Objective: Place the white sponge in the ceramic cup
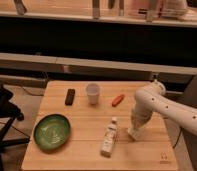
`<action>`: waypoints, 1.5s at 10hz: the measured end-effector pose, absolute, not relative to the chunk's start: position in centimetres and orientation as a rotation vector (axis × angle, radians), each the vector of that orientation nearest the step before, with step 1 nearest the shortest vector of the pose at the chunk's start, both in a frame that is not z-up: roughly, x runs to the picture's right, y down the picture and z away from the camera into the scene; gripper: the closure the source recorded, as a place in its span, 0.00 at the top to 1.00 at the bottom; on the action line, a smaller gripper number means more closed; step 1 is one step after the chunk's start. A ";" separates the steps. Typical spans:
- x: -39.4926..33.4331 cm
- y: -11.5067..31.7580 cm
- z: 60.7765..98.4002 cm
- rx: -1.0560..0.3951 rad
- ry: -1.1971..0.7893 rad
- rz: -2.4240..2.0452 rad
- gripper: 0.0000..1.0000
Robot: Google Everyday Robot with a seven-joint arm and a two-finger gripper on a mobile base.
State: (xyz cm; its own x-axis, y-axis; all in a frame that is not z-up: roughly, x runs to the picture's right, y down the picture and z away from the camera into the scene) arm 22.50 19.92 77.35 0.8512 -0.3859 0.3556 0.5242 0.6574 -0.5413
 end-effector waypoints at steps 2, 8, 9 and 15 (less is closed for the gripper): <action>22.1 20.0 76.9 -0.670 -0.216 -0.532 0.00; 20.0 14.4 77.1 -0.639 -0.191 -0.583 0.00; 19.6 13.9 77.0 -0.628 -0.184 -0.588 0.00; 15.7 8.2 77.0 -0.570 -0.169 -0.652 0.00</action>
